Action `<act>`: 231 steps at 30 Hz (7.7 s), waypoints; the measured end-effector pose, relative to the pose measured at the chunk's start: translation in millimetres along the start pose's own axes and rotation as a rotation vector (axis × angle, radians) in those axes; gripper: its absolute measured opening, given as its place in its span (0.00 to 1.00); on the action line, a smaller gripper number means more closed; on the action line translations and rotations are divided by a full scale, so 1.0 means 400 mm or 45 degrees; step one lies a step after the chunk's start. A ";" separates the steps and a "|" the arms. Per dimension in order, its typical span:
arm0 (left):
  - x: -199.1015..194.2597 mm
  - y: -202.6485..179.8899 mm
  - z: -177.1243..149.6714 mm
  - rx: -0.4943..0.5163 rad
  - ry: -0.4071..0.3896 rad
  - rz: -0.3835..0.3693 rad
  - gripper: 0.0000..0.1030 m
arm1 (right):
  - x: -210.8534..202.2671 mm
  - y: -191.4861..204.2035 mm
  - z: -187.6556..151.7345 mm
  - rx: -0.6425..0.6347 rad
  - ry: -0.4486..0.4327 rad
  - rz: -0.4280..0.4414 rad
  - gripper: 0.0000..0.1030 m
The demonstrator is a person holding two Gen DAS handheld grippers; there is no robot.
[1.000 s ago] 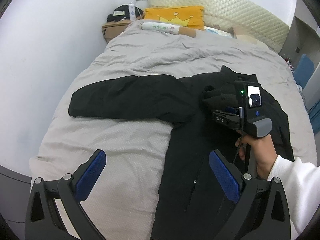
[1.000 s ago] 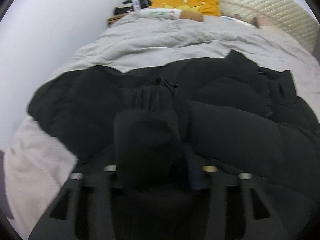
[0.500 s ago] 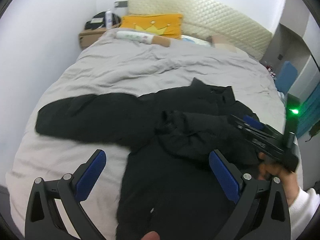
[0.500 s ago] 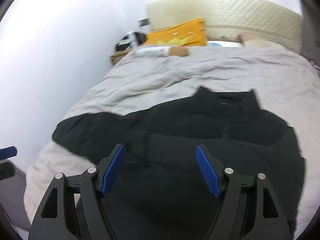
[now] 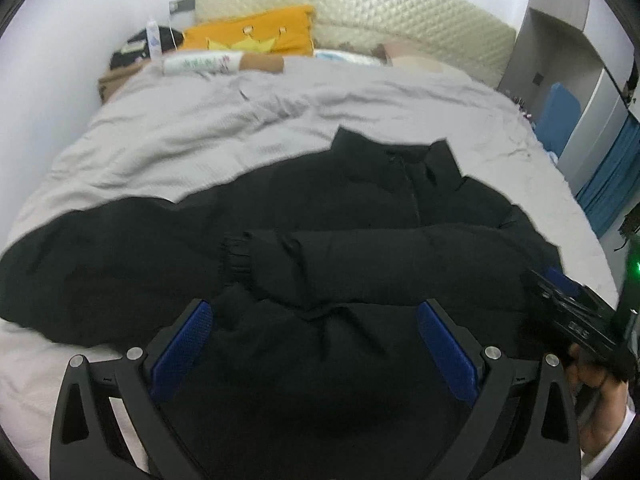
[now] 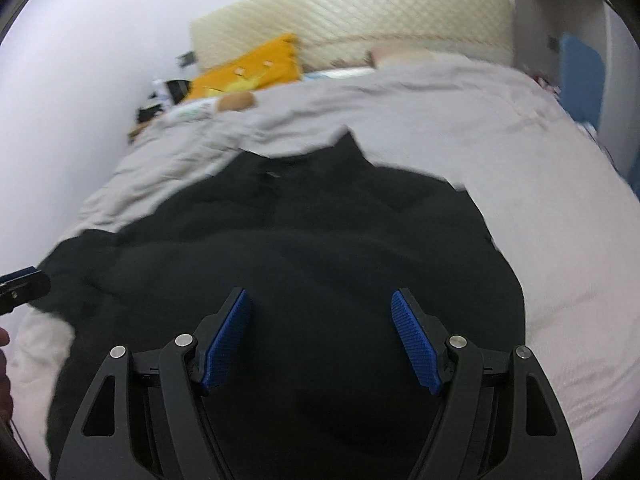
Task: Fold large clothes
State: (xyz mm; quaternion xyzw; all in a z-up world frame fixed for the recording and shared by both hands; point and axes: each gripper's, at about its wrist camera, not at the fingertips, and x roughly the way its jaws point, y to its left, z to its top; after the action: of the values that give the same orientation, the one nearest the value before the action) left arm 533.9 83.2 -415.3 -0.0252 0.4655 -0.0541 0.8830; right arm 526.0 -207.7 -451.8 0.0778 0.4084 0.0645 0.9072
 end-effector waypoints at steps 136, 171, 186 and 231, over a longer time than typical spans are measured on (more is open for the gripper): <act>-0.672 0.473 0.256 -0.521 -0.327 0.045 0.03 | -0.742 0.194 0.086 -0.061 -0.162 0.091 0.99; -0.051 -0.722 0.004 0.015 -0.055 -0.127 0.04 | -0.663 -0.359 -0.127 0.097 -0.027 -0.008 1.00; 0.126 -0.790 -0.093 0.121 0.021 -0.014 0.04 | -0.573 -0.460 -0.190 0.156 0.051 -0.025 1.00; 0.130 -0.066 0.039 0.011 0.040 0.114 0.83 | -0.001 0.004 0.048 -0.031 0.125 0.030 0.50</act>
State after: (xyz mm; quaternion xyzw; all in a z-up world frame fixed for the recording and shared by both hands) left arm 574.0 50.5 -446.8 0.0002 0.4798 -0.0168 0.8772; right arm 540.2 -207.9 -438.5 0.0682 0.4506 0.0839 0.8862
